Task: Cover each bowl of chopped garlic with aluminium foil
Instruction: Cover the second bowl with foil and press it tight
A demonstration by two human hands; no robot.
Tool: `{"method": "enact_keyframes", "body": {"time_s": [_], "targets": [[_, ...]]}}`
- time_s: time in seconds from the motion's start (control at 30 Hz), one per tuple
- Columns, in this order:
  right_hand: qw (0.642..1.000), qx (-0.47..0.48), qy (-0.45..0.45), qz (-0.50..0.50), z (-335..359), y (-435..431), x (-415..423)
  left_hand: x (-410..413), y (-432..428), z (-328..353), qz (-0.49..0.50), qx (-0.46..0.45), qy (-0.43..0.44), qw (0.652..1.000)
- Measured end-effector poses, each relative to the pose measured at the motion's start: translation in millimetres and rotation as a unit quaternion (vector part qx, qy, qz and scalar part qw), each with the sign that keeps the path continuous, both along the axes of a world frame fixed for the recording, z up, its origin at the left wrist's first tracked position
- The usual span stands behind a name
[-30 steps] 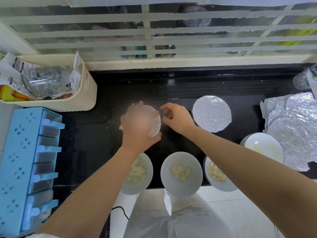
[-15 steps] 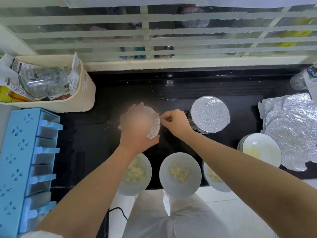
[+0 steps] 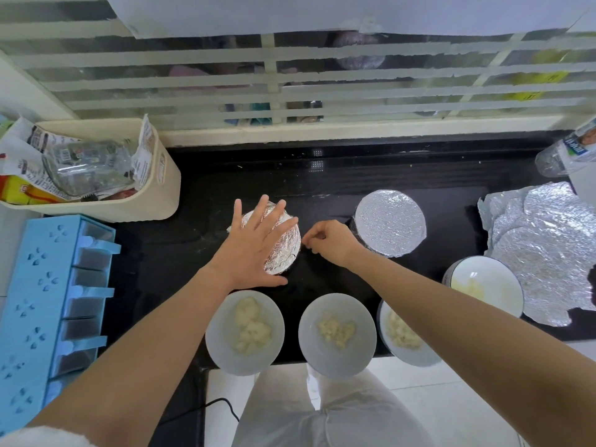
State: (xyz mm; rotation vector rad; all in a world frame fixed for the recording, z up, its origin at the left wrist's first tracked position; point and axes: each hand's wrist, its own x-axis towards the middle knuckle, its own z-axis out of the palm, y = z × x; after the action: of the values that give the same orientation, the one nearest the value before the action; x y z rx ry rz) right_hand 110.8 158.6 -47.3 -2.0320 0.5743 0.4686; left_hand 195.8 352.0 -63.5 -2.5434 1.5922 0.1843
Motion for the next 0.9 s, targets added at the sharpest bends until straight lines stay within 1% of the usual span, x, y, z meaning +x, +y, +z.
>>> {"method": "enact_keyframes", "body": {"time_s": [0.1, 0.17, 0.23, 0.3, 0.37, 0.43, 0.5, 0.67, 0.9], "targets": [[1.000, -0.017, 0.000, 0.005, 0.6, -5.3, 4.0, -4.5, 1.2, 4.1, 0.038, -0.023, 0.021, 0.999], [0.999, -0.030, -0.024, -0.003, 0.3, -8.5, 6.2, -11.6, -2.4, 6.4, 0.101, -0.058, 0.035, 0.993], [0.998, -0.028, -0.053, 0.001, 1.7, -9.2, 8.8, -21.9, -12.5, 7.6, 0.194, -0.087, 0.035, 0.976], [0.997, -0.025, -0.071, 0.018, 2.6, -7.4, 11.9, -32.6, -26.8, 7.5, 0.281, -0.094, 0.038, 0.954], [0.996, -0.016, -0.079, 0.033, 1.6, -5.4, 14.0, -41.6, -38.6, 5.3, 0.340, -0.084, 0.048, 0.935], [0.996, -0.005, -0.081, 0.043, -0.7, -4.3, 14.6, -45.9, -43.8, 1.0, 0.371, -0.084, 0.055, 0.923], [0.996, -0.004, -0.080, 0.046, -2.7, -3.8, 14.7, -46.6, -42.9, -3.6, 0.375, -0.096, 0.042, 0.921], [0.996, -0.013, -0.085, 0.033, -6.5, -2.8, 13.3, -44.1, -38.4, -9.9, 0.342, -0.115, 0.015, 0.932], [0.994, -0.009, -0.103, 0.030, -11.9, -3.2, 5.0, -41.0, -31.1, -10.6, 0.295, -0.106, 0.013, 0.950]]}}
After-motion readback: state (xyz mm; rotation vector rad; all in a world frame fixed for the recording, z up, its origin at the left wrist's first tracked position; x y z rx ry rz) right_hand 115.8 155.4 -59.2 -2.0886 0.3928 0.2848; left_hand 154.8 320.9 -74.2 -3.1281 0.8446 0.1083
